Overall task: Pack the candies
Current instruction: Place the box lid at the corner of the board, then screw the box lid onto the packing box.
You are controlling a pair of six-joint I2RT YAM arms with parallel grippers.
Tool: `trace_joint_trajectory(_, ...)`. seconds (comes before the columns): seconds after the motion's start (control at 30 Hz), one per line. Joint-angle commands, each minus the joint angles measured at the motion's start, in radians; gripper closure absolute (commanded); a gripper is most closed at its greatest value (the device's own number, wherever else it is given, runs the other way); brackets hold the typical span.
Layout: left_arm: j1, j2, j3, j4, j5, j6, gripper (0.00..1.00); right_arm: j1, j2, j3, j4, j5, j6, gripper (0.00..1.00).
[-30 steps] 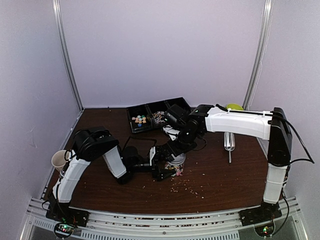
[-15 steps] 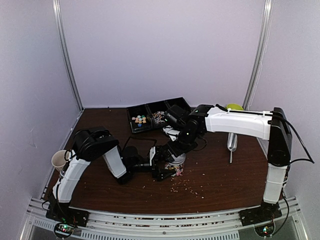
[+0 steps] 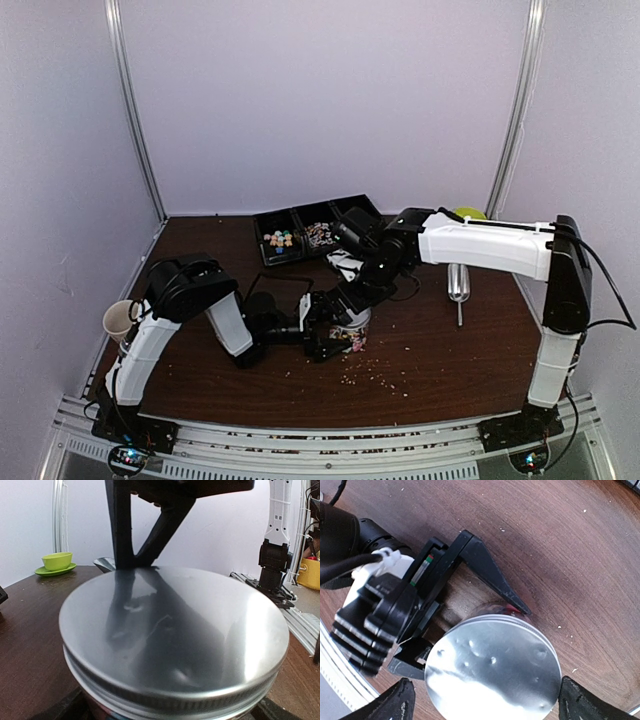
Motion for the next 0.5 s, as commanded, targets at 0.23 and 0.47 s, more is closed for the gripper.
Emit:
trace_joint_trajectory(0.23, 0.02, 0.083, -0.032, -0.06, 0.02, -0.002, 0.04, -0.016, -0.117, -0.081, 0.047, -0.01, -0.033, 0.0)
trace_joint_trajectory(0.47, 0.02, 0.083, -0.032, -0.06, 0.021, -0.004, 0.05, -0.062, -0.172, -0.135, 0.11, -0.02, -0.043, 0.0)
